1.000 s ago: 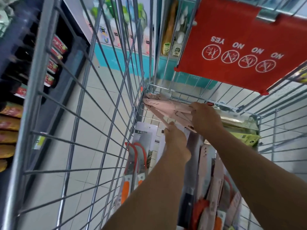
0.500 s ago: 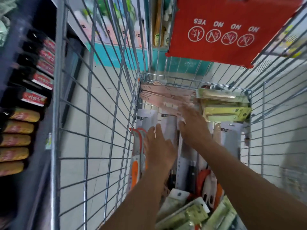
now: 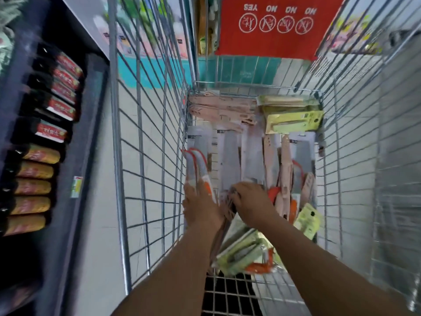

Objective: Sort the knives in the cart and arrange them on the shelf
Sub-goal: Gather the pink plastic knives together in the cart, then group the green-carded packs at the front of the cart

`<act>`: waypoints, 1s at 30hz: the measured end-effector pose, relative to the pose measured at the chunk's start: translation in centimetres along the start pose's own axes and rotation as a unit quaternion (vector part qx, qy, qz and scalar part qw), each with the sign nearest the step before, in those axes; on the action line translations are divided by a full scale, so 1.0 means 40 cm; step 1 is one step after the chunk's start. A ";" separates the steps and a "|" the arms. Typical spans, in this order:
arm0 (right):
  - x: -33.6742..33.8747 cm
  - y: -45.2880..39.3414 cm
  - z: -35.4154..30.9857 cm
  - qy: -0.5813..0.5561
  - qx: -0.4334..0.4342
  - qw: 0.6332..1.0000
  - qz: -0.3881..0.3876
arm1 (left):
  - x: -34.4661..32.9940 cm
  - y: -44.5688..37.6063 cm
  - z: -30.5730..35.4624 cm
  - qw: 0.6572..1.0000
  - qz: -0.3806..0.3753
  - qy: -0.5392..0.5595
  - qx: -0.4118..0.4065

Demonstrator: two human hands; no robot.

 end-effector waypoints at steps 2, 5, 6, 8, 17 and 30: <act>0.000 0.015 0.015 -0.024 -0.011 1.000 0.003 | -0.010 0.004 0.001 1.000 0.006 -0.003 -0.029; 0.006 0.041 0.032 -0.059 -0.027 0.998 0.002 | -0.016 0.021 0.023 0.996 0.016 -0.030 -0.083; 0.006 0.050 0.035 -0.070 -0.027 0.997 -0.007 | -0.021 0.026 0.029 0.995 0.016 -0.043 -0.094; 0.010 0.071 0.032 -0.104 -0.027 0.993 -0.040 | -0.031 0.038 0.036 0.993 0.003 -0.051 -0.105; 0.074 0.086 0.091 -0.132 -0.040 0.989 0.044 | -0.065 0.120 0.101 0.976 -0.072 0.007 -0.204; -0.018 0.277 0.304 -0.117 -0.352 0.925 0.078 | -0.156 0.194 0.060 0.985 -0.139 -0.024 -0.100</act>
Point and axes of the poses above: each hand's wrist, its own y-axis away from the middle knuckle, its own x-axis out of the back of the hand, z = x × y, the point moved 9 cm from there along -y, towards the middle knuckle, and after that the axes turned 3 degrees about x, right-handed, at the moved point
